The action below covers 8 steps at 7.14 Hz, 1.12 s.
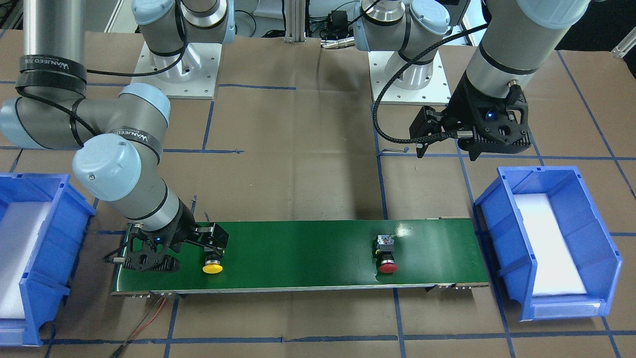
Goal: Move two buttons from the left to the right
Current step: 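Lower the right gripper onto the yellow button on the belt and grasp it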
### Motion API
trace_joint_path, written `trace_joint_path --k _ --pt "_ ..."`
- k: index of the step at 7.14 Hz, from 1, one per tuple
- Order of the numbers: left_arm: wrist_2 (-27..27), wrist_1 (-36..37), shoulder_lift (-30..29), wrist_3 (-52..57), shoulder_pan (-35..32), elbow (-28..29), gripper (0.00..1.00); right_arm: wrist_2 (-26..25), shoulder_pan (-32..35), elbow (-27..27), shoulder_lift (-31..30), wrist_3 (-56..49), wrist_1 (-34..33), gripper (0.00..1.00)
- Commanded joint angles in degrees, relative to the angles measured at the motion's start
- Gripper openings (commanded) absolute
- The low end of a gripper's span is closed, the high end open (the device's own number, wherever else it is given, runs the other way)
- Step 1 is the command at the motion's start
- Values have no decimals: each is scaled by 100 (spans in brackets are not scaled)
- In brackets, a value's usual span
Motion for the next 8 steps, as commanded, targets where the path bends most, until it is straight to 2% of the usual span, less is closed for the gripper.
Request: trace_joint_path --k 1,4,5,6,7,8 --pt "9 5 1 1 6 -3 100 -58 9 42 68 2 13 100" --pt "9 13 1 1 6 -3 100 -251 9 43 226 -16 48 99" --pt "9 5 1 1 6 5 100 -531 9 17 253 -33 48 85" --pt "1 5 1 1 15 5 100 -820 0 -1 253 -103 57 47" --pt "0 5 1 1 15 5 100 -963 0 -27 227 -121 448 8" --pt "0 13 1 1 15 5 100 -981 0 -149 200 -130 696 5"
